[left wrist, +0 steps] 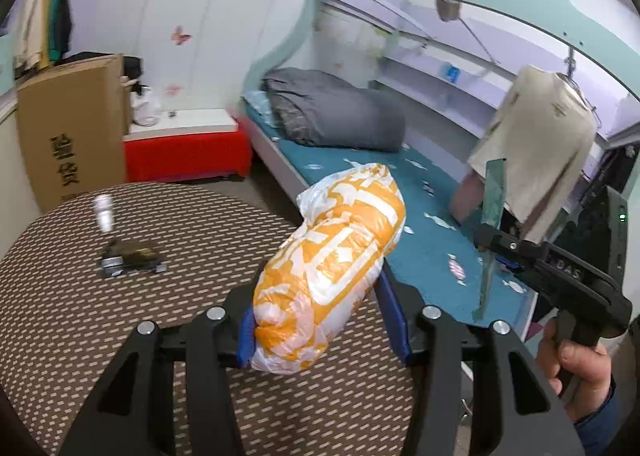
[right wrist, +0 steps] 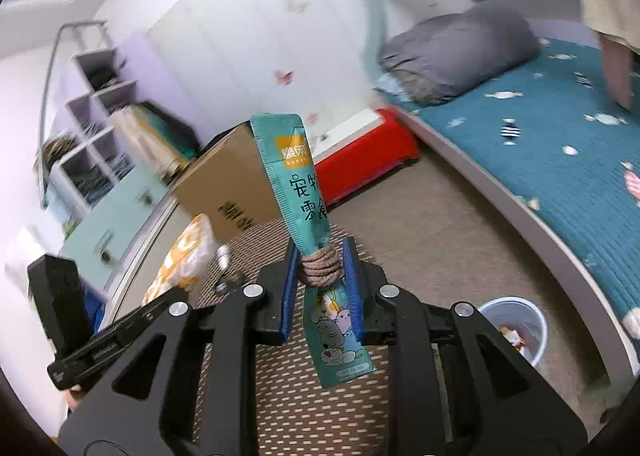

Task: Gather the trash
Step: 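Carry the orange snack bag and teal packet over the blue bin, then open both grippers to drop the bag and packet into the bin, then move both open grippers back over the table, then grasp the dark gold-patterned wrapper with the right gripper while the left grasps the white bottle, then carry the wrapper and white bottle over the blue bin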

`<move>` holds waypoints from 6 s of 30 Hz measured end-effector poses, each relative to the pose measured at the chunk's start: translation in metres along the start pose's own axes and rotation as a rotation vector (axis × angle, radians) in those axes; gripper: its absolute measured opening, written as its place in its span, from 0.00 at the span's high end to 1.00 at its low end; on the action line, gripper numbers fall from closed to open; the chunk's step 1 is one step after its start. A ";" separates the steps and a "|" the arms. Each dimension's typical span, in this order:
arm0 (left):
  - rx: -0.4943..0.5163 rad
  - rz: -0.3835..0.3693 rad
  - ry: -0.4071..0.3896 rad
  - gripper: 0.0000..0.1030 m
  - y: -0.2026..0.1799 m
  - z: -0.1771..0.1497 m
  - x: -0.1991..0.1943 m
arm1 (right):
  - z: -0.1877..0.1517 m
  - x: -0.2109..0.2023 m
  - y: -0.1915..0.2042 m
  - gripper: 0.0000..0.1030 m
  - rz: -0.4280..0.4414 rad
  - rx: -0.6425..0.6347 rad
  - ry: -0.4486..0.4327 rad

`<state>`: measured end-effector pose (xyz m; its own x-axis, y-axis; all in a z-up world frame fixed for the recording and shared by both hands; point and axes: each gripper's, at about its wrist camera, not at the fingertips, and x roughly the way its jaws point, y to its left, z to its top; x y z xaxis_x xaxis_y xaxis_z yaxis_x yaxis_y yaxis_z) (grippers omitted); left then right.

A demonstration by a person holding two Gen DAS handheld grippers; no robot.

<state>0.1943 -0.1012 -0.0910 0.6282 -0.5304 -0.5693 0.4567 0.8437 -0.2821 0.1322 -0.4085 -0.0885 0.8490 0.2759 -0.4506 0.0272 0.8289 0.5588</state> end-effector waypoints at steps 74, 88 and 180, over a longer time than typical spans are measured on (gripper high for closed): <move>0.174 -0.049 0.195 0.13 -0.106 0.016 0.096 | 0.011 0.019 -0.064 0.06 -0.300 0.137 0.040; 0.054 0.065 -0.003 0.13 0.004 0.028 -0.007 | -0.001 0.050 0.075 0.06 -0.158 -0.165 0.085; 0.009 0.010 -0.022 0.77 0.003 0.007 -0.014 | 0.002 0.003 0.060 0.75 -0.092 -0.219 -0.028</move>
<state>0.1915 -0.0921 -0.0788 0.6464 -0.5236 -0.5550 0.4556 0.8483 -0.2697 0.1372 -0.3588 -0.0553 0.8628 0.1829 -0.4713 -0.0073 0.9367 0.3501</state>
